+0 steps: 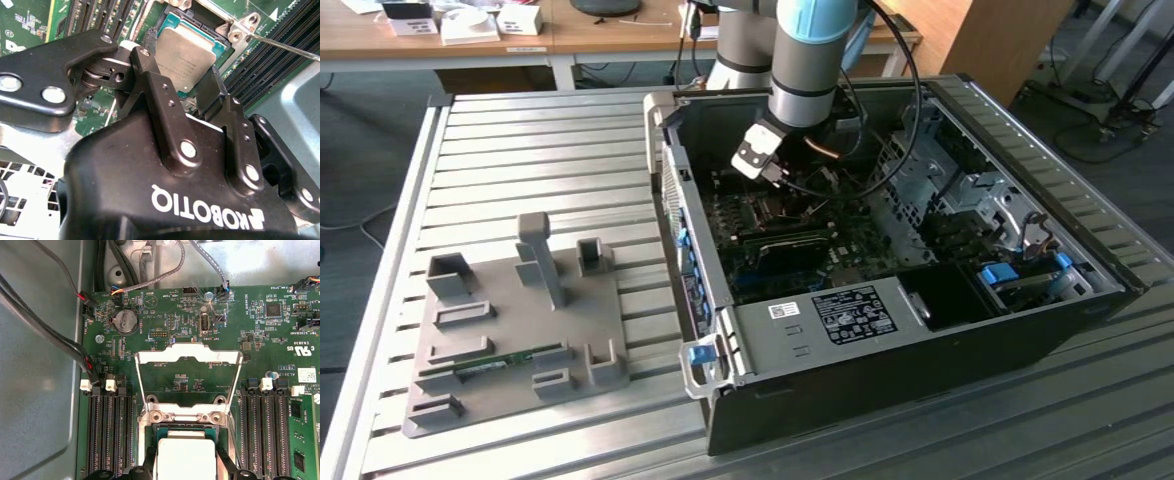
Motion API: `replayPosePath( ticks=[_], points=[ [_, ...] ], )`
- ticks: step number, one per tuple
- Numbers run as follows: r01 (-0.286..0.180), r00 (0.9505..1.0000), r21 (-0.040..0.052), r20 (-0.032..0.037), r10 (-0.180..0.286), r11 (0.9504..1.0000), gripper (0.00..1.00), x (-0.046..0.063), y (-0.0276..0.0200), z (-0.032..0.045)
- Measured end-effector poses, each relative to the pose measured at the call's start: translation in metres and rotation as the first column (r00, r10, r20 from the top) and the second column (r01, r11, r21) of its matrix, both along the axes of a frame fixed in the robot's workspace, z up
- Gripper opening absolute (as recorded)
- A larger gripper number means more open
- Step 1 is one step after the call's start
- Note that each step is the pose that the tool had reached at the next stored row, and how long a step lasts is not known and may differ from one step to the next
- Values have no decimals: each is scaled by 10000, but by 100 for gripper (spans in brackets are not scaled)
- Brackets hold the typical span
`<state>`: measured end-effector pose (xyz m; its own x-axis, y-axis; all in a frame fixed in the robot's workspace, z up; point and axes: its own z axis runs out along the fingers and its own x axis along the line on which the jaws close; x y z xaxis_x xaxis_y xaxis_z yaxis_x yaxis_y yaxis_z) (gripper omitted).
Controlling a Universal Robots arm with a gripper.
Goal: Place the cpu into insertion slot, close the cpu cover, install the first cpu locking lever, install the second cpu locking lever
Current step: 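Place the cpu into insertion slot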
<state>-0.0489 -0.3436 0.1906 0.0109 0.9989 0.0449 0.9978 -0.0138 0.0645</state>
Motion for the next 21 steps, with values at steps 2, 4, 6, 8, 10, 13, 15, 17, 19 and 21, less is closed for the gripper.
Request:
replayPosePath(
  ticks=[2,4,6,8,10,13,15,17,19,21],
  points=[
    [0,10000,8,5,0,10000,55,1,1,-3],
    [0,10000,9,6,0,10000,61,1,2,-4],
    [-1,10000,5,4,1,10000,61,1,1,-2],
    [-1,10000,2,1,1,10000,61,0,0,-2],
    [0,10000,1,1,0,10000,61,0,0,-2],
    [0,10000,1,1,0,10000,61,0,0,-2],
    [-1,10000,2,1,1,10000,61,0,0,-2],
    [0,10000,2,1,0,10000,61,0,0,-3],
    [0,10000,1,1,0,10000,61,0,0,-3],
    [-1,10000,1,0,1,10000,61,0,0,-3]
  ],
)
